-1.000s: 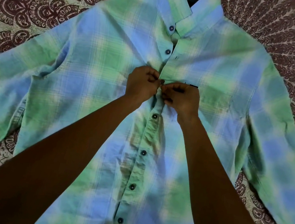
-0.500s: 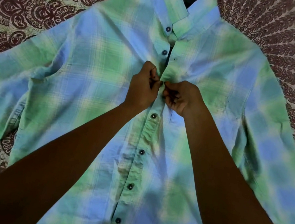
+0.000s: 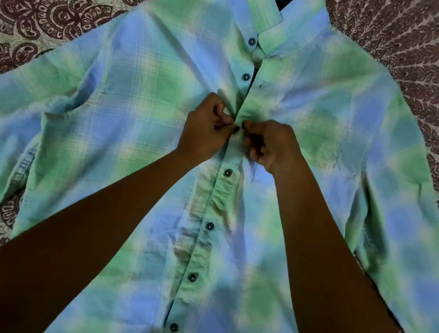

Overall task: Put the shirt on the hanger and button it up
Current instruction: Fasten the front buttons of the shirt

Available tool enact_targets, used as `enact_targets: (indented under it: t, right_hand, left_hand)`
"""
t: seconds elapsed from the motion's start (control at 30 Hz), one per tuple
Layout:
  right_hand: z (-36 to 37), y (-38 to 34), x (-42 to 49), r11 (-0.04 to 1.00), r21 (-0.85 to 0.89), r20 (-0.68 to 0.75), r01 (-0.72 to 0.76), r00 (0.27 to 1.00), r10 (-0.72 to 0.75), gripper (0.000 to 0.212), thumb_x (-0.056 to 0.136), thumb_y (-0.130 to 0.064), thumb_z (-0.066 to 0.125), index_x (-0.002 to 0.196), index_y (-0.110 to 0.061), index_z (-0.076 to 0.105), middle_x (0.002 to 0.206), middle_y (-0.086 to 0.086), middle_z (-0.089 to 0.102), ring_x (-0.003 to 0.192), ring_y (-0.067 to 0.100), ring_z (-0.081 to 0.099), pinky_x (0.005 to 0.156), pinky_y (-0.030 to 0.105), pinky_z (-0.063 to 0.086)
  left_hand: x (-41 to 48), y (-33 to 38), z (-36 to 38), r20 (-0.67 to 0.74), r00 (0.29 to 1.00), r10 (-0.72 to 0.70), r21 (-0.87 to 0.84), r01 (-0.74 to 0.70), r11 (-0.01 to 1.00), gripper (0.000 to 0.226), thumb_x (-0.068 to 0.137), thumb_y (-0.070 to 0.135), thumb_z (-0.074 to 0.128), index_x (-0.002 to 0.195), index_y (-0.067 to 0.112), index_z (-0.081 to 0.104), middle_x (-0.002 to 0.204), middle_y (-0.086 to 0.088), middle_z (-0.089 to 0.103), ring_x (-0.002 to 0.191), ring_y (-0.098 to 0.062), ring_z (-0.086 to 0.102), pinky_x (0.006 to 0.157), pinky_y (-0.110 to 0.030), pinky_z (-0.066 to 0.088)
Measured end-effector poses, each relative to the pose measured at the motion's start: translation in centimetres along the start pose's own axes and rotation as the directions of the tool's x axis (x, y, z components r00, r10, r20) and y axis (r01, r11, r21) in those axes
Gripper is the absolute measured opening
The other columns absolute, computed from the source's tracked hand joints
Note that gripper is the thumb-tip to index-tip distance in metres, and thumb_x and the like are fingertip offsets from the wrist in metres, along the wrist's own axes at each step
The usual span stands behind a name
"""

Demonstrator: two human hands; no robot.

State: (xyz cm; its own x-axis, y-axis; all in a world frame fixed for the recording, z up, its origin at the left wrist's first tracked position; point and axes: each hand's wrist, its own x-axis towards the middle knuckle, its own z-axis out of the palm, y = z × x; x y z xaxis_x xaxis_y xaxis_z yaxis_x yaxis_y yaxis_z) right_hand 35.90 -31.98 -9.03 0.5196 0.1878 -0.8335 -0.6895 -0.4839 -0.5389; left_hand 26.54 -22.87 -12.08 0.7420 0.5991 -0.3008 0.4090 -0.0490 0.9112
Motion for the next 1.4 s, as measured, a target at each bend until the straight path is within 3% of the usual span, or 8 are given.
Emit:
enact_targets:
  t: [0.1,0.2,0.37,0.57,0.83,0.93,1.03,1.4]
  right_hand:
    - [0.0,0.1,0.6,0.952,-0.284,-0.016,0.112,0.993,-0.121,0.024,0.077,-0.008,0.067,0.058,-0.003,0.053,0.053,0.013,0.052,0.048,0.026,0.049,0.043,0.026,0.036]
    - [0.5,-0.3,0.3,0.768,-0.603,-0.05,0.215,0.951,-0.306,0.012,0.075,-0.014,0.066,0.074,-0.002,0.064,0.064,0.009,0.061,0.067,0.027,0.062,0.058,0.03,0.048]
    - [0.7,-3.8,0.3,0.666,-0.557,-0.188,0.496,0.706,-0.683,0.012,0.083,-0.016,0.063,0.089,-0.008,0.07,0.091,0.005,0.071,0.087,0.018,0.065,0.071,0.02,0.044]
    - [2.7,-4.9,3.7,0.598,-0.753,-0.127,0.275,0.831,-0.542,0.029,0.079,-0.029,0.069,0.1,-0.009,0.065,0.102,0.009,0.068,0.096,0.024,0.064,0.063,0.025,0.038]
    - [1.3,-3.9,3.9,0.765,-0.581,-0.245,0.277,0.837,-0.49,0.013,0.077,-0.017,0.067,0.072,-0.005,0.066,0.069,0.012,0.061,0.073,0.026,0.057,0.056,0.027,0.036]
    - [1.0,-3.8,3.7,0.937,-0.142,-0.237,0.319,0.908,-0.345,0.041,0.078,0.002,0.056,0.043,-0.018,0.054,0.046,0.004,0.048,0.054,0.021,0.043,0.056,0.033,0.038]
    - [0.0,-3.7,3.2,0.952,0.218,-0.107,0.213,0.975,-0.194,0.03,0.083,0.011,0.048,0.066,-0.01,0.062,0.064,0.01,0.054,0.057,0.019,0.047,0.055,0.027,0.042]
    - [-0.2,-3.9,3.4,0.95,0.233,-0.022,0.207,0.978,-0.208,0.029,0.081,0.011,0.044,0.07,-0.009,0.062,0.066,0.011,0.055,0.056,0.019,0.05,0.059,0.026,0.044]
  left_hand:
    - [0.0,0.3,-0.2,0.03,1.0,0.008,0.098,-0.011,0.995,0.035,0.073,0.001,0.069,0.076,0.022,0.041,0.063,0.001,0.054,0.068,-0.019,0.059,0.068,-0.019,0.047]
    - [0.7,1.8,-0.3,0.1,0.992,0.074,0.336,-0.103,0.936,0.024,0.073,-0.001,0.066,0.091,0.012,0.056,0.075,0.0,0.056,0.07,-0.017,0.055,0.067,-0.026,0.046]
    - [3.5,3.4,-0.8,-0.09,0.945,0.314,0.369,-0.262,0.892,0.028,0.082,-0.002,0.048,0.103,0.005,0.064,0.104,-0.013,0.059,0.084,-0.012,0.055,0.078,-0.019,0.043]
    - [7.6,4.8,-0.8,0.031,0.998,0.054,0.546,-0.062,0.835,0.016,0.081,0.009,0.062,0.095,0.008,0.069,0.101,-0.015,0.069,0.098,-0.028,0.064,0.087,-0.034,0.05]
    - [7.3,4.4,0.3,0.006,0.996,0.087,0.595,-0.074,0.8,0.017,0.078,0.026,0.072,0.092,0.015,0.069,0.096,-0.012,0.07,0.092,-0.029,0.065,0.079,-0.038,0.053]
    - [7.1,4.4,1.0,-0.044,0.995,0.095,0.543,-0.056,0.838,0.013,0.081,0.022,0.068,0.089,0.012,0.07,0.094,-0.01,0.071,0.092,-0.027,0.065,0.077,-0.037,0.052]
    - [6.5,4.3,1.6,-0.131,0.984,0.118,0.463,-0.045,0.885,0.017,0.081,0.021,0.067,0.092,0.009,0.064,0.091,-0.011,0.069,0.09,-0.027,0.063,0.076,-0.04,0.05]
    - [6.0,4.5,3.2,-0.343,0.939,0.021,0.371,0.115,0.922,0.009,0.085,0.019,0.06,0.088,0.016,0.068,0.094,-0.004,0.07,0.09,-0.02,0.063,0.067,-0.022,0.036]
